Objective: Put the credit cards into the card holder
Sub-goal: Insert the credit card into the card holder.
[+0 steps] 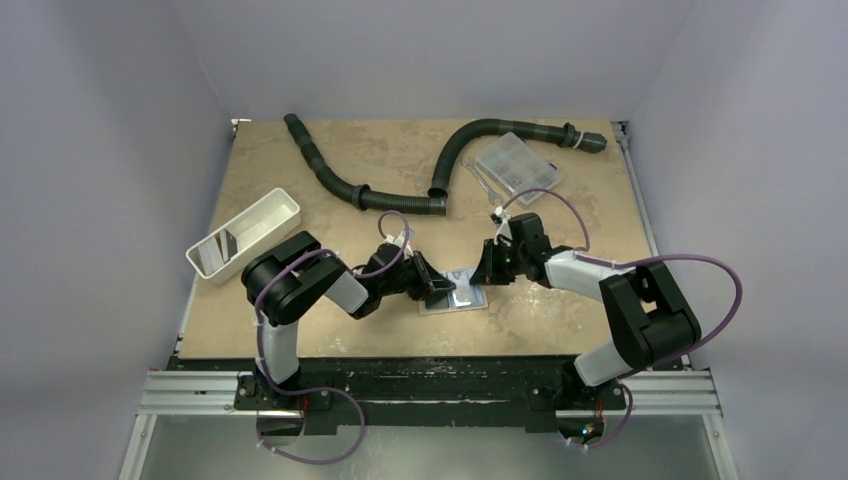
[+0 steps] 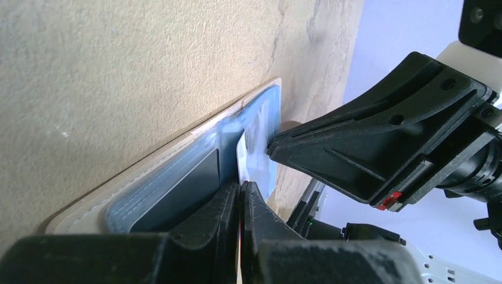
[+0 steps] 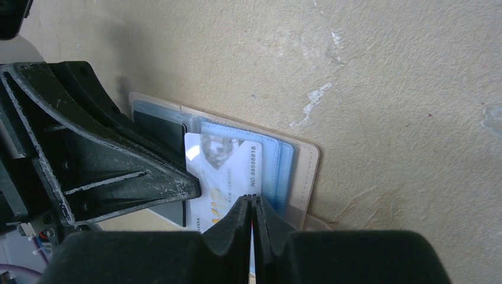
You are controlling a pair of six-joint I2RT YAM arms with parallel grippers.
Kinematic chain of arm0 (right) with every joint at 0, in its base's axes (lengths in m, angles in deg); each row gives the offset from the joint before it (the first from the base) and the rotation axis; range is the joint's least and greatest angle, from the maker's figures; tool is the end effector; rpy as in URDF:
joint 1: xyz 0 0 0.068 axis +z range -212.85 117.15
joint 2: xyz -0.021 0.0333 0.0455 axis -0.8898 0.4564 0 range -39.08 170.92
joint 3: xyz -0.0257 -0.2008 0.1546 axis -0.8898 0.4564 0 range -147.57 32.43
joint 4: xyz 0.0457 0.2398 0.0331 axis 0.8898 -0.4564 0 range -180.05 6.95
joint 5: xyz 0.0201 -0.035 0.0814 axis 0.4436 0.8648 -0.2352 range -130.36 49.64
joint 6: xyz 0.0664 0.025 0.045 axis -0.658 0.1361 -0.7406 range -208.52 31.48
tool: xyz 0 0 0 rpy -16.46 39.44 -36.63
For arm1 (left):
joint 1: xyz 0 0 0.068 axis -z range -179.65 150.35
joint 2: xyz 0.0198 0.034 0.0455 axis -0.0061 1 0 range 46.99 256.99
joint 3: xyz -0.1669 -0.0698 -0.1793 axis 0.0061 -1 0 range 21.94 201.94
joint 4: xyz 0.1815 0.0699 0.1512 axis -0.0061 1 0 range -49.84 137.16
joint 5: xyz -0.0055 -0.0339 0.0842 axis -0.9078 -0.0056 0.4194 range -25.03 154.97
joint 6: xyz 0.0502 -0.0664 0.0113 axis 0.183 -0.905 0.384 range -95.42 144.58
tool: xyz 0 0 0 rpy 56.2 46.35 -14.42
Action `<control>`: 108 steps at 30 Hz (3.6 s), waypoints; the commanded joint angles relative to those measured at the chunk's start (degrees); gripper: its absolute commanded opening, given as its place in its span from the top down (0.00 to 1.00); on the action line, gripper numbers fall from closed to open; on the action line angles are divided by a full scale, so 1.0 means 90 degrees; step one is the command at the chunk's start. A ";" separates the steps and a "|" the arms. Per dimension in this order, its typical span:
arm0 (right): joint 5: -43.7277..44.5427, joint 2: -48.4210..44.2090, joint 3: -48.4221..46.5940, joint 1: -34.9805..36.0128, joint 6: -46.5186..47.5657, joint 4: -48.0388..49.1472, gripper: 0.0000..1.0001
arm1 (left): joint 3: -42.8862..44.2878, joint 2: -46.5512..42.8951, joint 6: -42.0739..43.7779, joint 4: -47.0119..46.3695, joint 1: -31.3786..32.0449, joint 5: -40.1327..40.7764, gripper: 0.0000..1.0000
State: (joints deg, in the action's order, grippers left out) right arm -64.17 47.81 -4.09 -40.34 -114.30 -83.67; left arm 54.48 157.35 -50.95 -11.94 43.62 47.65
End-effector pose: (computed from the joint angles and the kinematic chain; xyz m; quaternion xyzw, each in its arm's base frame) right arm 0.2545 0.1377 0.1106 -0.0425 0.9239 0.3110 0.2186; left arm 0.2342 -0.2506 0.0698 -0.1556 0.8264 -0.5176 0.1579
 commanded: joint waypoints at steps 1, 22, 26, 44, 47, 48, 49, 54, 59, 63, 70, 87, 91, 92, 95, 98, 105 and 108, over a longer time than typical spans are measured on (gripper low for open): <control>0.0107 -0.0071 0.0137 -0.0008 0.0132 -0.0057 0.88 | 0.0476 -0.0220 0.0720 0.1166 0.0105 0.0035 0.96; 0.0729 -0.0698 -0.0123 -0.0122 -0.0077 -0.0826 0.76 | 0.1178 -0.0686 0.1811 0.3019 0.0129 0.0349 0.73; 0.0493 -0.0469 -0.0163 -0.0119 -0.0033 -0.0599 0.75 | 0.1273 -0.0750 0.1981 0.3271 0.0138 0.0500 0.70; 0.0294 -0.0754 0.0008 -0.0338 -0.0066 -0.0653 0.70 | 0.2529 -0.0865 0.3455 0.5571 0.0447 0.0891 0.53; 0.0341 -0.0887 0.0017 -0.0352 0.0009 -0.0771 0.67 | 0.2638 -0.1249 0.3654 0.6168 0.0447 0.1101 0.48; 0.0312 -0.0918 0.0013 -0.0353 0.0026 -0.0791 0.67 | 0.2710 -0.1351 0.3736 0.6345 0.0453 0.1161 0.48; 0.0257 -0.0944 0.0008 -0.0353 0.0032 -0.0800 0.67 | 0.2795 -0.1440 0.3824 0.6533 0.0450 0.1241 0.48; -0.0024 -0.0880 -0.0047 -0.0353 0.0042 -0.0761 0.63 | 0.3147 -0.1525 0.3980 0.6892 0.0447 0.1362 0.48; -0.0270 -0.0797 -0.0055 -0.0353 0.0002 -0.0642 0.61 | 0.3077 -0.1329 0.3897 0.6372 0.0447 0.0885 0.56; -0.0514 -0.0666 -0.0089 -0.0352 -0.0050 -0.0523 0.62 | 0.3250 -0.0904 0.3963 0.6383 0.0449 0.0782 0.79; -0.0802 -0.0371 -0.0126 -0.0353 -0.0100 -0.0321 0.61 | 0.2955 -0.0701 0.3930 0.6269 0.0447 0.0869 0.98; -0.1111 -0.0172 -0.0136 -0.0342 -0.0175 -0.0092 0.59 | 0.2299 -0.0592 0.3802 0.5887 0.0437 0.1052 1.00; -0.1114 -0.0176 -0.0113 -0.0347 -0.0162 -0.0092 0.58 | 0.2214 -0.0657 0.3800 0.5886 0.0439 0.1080 1.00; -0.1096 -0.0179 -0.0109 -0.0343 -0.0163 -0.0080 0.58 | 0.2199 -0.0675 0.3802 0.5886 0.0438 0.1084 1.00; -0.1103 -0.0085 -0.0114 -0.0343 -0.0154 -0.0082 0.58 | 0.2163 -0.0698 0.3794 0.5886 0.0440 0.1102 1.00; -0.1131 -0.0022 -0.0106 -0.0328 -0.0153 -0.0044 0.58 | 0.2118 -0.0719 0.3783 0.5886 0.0436 0.1104 1.00; -0.1205 0.0089 -0.0128 -0.0199 -0.0170 0.0028 0.57 | 0.1981 -0.0776 0.3733 0.5608 0.0427 0.1073 1.00; -0.1240 0.0172 -0.0146 -0.0147 -0.0200 0.0040 0.57 | 0.1967 -0.0788 0.3734 0.5603 0.0428 0.1069 1.00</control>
State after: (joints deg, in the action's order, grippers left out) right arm -73.53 48.49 -4.19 -42.51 -115.76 -84.65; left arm 74.19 149.90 -17.81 35.89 47.57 55.76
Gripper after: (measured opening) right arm 0.431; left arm 0.040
